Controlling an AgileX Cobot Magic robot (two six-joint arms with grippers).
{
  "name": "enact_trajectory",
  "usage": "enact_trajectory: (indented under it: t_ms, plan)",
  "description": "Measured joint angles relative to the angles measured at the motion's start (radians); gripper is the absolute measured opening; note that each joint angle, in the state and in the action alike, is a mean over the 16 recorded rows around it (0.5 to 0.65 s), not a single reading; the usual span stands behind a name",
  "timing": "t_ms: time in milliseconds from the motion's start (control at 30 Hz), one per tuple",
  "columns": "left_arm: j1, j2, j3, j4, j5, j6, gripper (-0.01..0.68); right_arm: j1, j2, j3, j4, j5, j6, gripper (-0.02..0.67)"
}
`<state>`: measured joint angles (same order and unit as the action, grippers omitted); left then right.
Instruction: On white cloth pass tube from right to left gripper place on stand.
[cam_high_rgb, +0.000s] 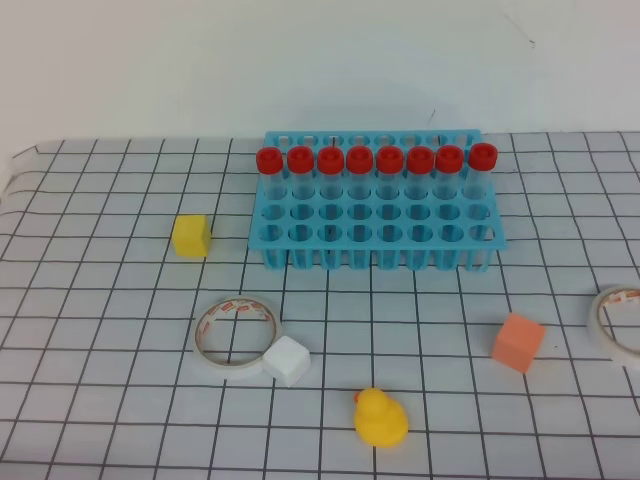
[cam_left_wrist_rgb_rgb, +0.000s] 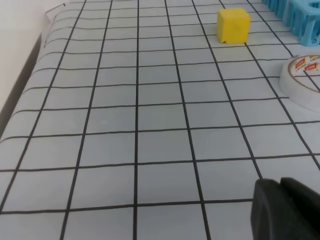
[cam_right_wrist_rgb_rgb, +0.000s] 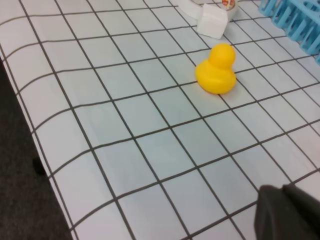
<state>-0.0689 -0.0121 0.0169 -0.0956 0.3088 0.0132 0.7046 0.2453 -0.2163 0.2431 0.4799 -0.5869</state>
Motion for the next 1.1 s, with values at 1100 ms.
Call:
enact_trajectory:
  t_ms: [1100]
  plan:
    - [0.009,0.000,0.000,-0.002,0.001,-0.020,0.000,0.000,0.000,0.000,0.000,0.001,0.000,-0.001]
